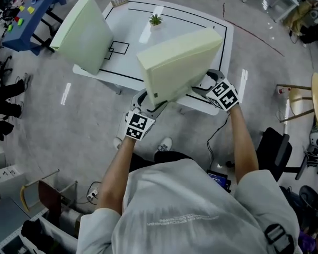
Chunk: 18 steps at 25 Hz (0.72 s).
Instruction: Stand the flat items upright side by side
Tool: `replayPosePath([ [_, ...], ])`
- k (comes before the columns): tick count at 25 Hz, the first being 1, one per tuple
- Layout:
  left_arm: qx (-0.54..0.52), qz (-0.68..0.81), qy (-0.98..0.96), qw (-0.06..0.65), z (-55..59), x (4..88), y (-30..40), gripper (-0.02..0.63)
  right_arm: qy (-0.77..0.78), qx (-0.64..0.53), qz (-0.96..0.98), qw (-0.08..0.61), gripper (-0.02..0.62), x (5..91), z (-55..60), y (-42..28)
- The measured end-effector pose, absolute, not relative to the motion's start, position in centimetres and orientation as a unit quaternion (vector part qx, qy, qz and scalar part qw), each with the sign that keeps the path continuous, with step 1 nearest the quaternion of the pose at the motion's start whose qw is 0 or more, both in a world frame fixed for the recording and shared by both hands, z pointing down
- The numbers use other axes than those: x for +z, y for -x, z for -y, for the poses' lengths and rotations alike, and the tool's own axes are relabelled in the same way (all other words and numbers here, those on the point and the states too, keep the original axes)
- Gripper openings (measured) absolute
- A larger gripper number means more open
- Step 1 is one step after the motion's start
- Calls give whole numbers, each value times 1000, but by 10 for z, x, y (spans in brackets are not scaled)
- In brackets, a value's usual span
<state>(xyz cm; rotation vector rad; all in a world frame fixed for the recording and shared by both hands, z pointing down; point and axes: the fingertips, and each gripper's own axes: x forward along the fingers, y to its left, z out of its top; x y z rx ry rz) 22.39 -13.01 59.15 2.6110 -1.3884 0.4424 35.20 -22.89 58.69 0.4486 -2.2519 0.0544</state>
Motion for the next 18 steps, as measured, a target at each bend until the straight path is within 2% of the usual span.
replayPosePath([
  [7,173,441,-878,65,126,597,-246,317,-142,-18,883,447,383,601,250,-347],
  [18,151,493,-852,91,151,599,-245,299,-122,-33,898,422,371,607,292,-322],
])
